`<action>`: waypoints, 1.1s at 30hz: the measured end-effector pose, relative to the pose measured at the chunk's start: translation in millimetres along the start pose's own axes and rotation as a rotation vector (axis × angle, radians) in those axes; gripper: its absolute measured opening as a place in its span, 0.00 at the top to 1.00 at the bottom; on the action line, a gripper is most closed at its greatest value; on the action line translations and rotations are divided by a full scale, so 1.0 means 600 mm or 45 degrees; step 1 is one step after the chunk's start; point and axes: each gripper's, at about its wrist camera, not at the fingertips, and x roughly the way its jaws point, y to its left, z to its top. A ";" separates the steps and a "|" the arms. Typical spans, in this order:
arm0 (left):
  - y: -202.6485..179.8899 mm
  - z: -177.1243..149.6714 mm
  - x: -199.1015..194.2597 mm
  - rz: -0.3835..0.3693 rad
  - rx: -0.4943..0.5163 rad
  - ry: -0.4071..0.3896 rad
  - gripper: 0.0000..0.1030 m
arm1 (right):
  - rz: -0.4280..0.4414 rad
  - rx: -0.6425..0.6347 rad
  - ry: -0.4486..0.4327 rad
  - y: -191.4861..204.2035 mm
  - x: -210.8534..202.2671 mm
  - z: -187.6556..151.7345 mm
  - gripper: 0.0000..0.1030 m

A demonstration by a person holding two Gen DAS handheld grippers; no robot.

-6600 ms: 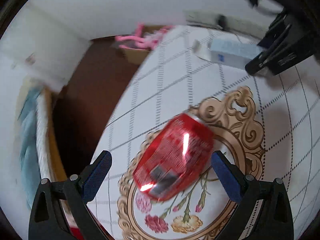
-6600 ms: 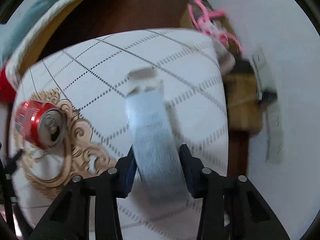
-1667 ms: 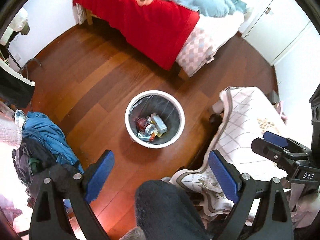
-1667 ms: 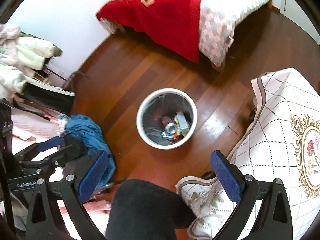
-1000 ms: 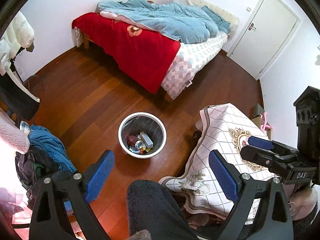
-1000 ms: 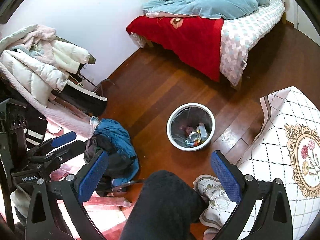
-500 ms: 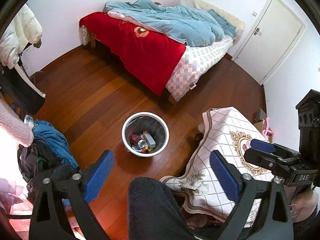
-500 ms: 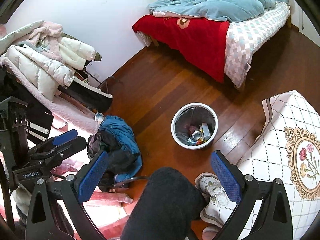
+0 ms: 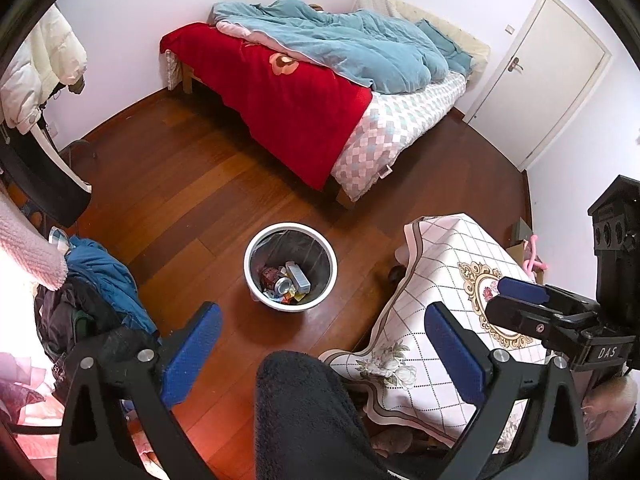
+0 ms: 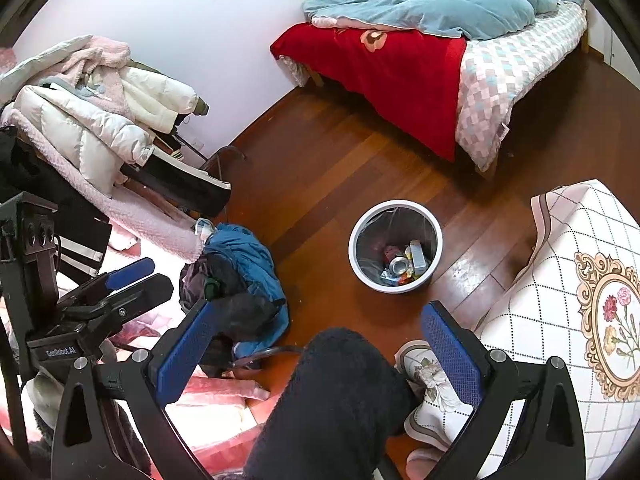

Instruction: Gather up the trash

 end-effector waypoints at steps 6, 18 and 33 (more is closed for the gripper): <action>-0.006 -0.004 0.000 -0.005 0.002 0.012 0.00 | -0.007 -0.004 0.002 0.000 -0.001 0.001 0.00; -0.011 -0.011 -0.001 -0.021 0.002 0.016 0.00 | -0.010 -0.007 0.004 -0.004 -0.009 -0.003 0.00; -0.012 -0.016 0.003 -0.023 -0.022 0.041 0.00 | -0.013 -0.022 0.019 0.002 -0.015 -0.005 0.00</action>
